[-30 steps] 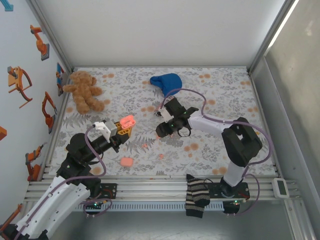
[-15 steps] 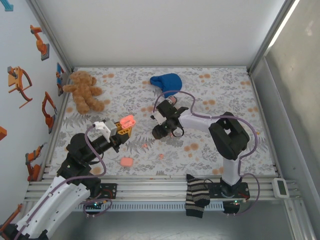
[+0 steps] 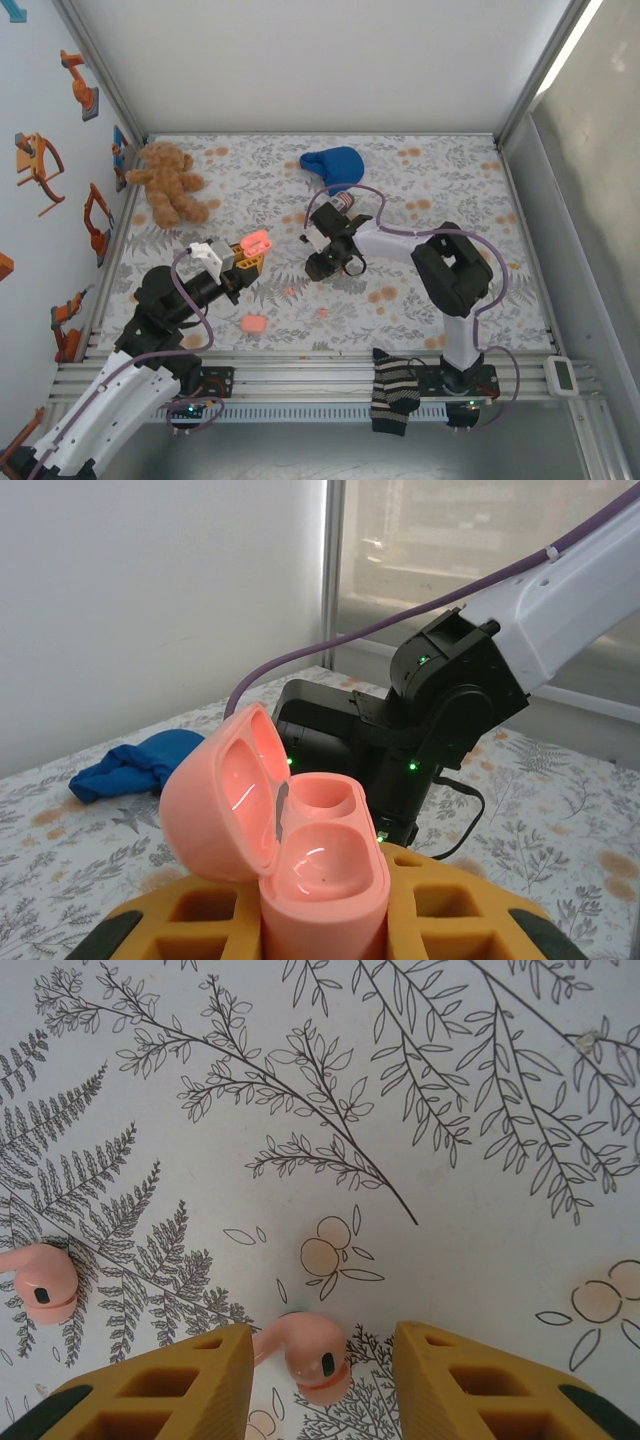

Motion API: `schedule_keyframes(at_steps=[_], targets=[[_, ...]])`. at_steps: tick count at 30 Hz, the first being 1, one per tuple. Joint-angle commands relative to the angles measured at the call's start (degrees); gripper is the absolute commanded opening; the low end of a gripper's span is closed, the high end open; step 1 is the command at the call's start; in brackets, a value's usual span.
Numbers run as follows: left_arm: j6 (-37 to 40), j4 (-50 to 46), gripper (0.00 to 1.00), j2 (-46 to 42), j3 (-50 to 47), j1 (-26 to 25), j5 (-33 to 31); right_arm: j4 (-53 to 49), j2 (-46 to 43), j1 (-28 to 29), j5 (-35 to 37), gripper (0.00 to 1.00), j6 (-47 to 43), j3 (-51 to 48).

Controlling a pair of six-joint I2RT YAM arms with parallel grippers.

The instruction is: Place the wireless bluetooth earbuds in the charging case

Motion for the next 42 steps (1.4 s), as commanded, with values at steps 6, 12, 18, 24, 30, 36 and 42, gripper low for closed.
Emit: schedule_keyframes(at_steps=[6,12,18,24,30,36,42], targets=[[-0.59,0.78,0.0,-1.26,-0.34,-0.16,-0.28,-1.56,1.74,0.99,-0.4,0.36,-0.97,1.84],[-0.24,0.65,0.0,-1.61,-0.56,-0.19,-0.54,-2.08,2.31,1.33,-0.45,0.33,-1.03,1.82],[-0.04,0.68,0.0,-1.36,-0.52,-0.19,-0.63,-2.77,1.75,1.41,-0.16,0.31,-1.2,1.64],[-0.03,0.73,0.0,-1.25,-0.48,-0.19,-0.54,-3.48,1.51,1.52,-0.25,0.3,-1.39,1.5],[0.19,0.6,0.0,-1.06,-0.48,-0.19,-0.56,-3.66,1.48,1.5,-0.34,0.29,-1.51,1.14],[0.25,0.57,0.0,-0.66,-0.3,-0.16,-0.52,-3.84,1.2,1.52,-0.42,0.24,-1.52,0.85],[0.31,0.74,0.0,-0.3,-0.21,-0.18,-0.33,-3.81,0.38,1.52,-0.16,0.23,-1.58,0.85]])
